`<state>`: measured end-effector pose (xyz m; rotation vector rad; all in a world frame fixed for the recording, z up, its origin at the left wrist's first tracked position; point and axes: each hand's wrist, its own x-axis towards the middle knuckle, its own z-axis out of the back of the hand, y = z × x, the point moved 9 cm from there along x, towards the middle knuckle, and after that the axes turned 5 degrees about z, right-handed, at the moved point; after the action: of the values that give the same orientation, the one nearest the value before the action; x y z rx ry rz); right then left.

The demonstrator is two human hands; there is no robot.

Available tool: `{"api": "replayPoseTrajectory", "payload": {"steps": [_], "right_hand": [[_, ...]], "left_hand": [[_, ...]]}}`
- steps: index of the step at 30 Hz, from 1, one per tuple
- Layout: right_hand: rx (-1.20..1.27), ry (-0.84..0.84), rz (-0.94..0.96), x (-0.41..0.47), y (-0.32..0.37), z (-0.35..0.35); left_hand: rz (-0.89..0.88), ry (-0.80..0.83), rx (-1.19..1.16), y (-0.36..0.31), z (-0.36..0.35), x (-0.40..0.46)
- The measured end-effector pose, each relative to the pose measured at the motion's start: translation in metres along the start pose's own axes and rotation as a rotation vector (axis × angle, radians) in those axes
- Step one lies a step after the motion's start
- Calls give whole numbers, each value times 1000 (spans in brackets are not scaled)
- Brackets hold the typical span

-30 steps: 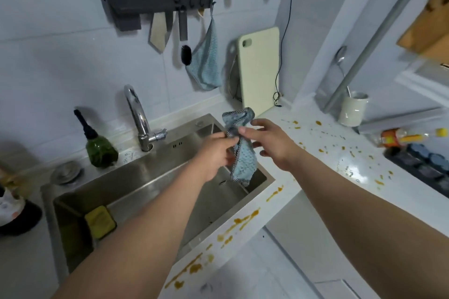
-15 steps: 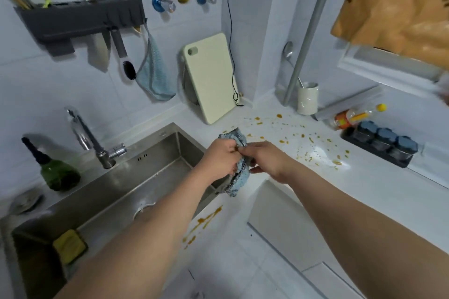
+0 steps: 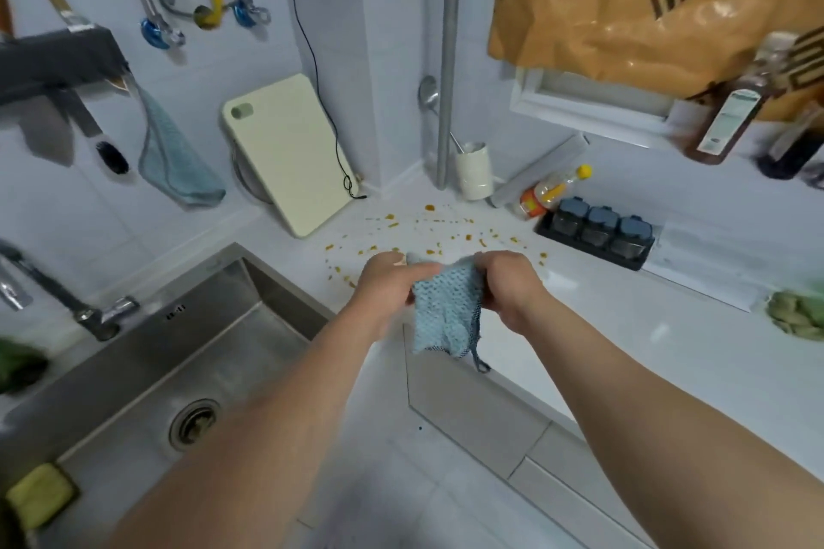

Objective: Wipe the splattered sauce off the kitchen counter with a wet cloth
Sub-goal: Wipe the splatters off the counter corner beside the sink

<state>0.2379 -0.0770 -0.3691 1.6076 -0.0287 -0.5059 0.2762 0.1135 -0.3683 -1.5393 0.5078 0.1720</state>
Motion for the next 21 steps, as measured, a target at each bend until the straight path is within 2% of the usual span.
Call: {"api": "replayPoseTrajectory", "payload": {"steps": [2, 3, 5, 7, 9, 10, 13, 14, 17, 21], "right_hand": [[166, 128, 4, -2, -4, 15], [137, 189, 42, -2, -6, 21], [-247, 273, 135, -5, -11, 33], [-745, 224, 206, -3, -20, 45], [-879, 104, 244, 2, -20, 62], [-777, 77, 211, 5, -26, 71], [-203, 50, 43, 13, -50, 88], [-89, 34, -5, 14, -57, 92], [-43, 20, -90, 22, -70, 99], [-178, -43, -189, 44, -93, 126]], "left_hand": [[11, -3, 106, 7, -21, 3], [15, 30, 155, 10, -32, 3], [-9, 105, 348, 16, -56, 6], [-58, 112, 590, 19, -72, 8], [-46, 129, 666, 25, -87, 9], [-17, 139, 642, 31, -90, 12], [121, 210, 394, 52, -105, 28], [133, 225, 343, 56, -110, 34], [164, 243, 360, 73, -121, 61], [234, 299, 441, 94, -129, 93]]}}
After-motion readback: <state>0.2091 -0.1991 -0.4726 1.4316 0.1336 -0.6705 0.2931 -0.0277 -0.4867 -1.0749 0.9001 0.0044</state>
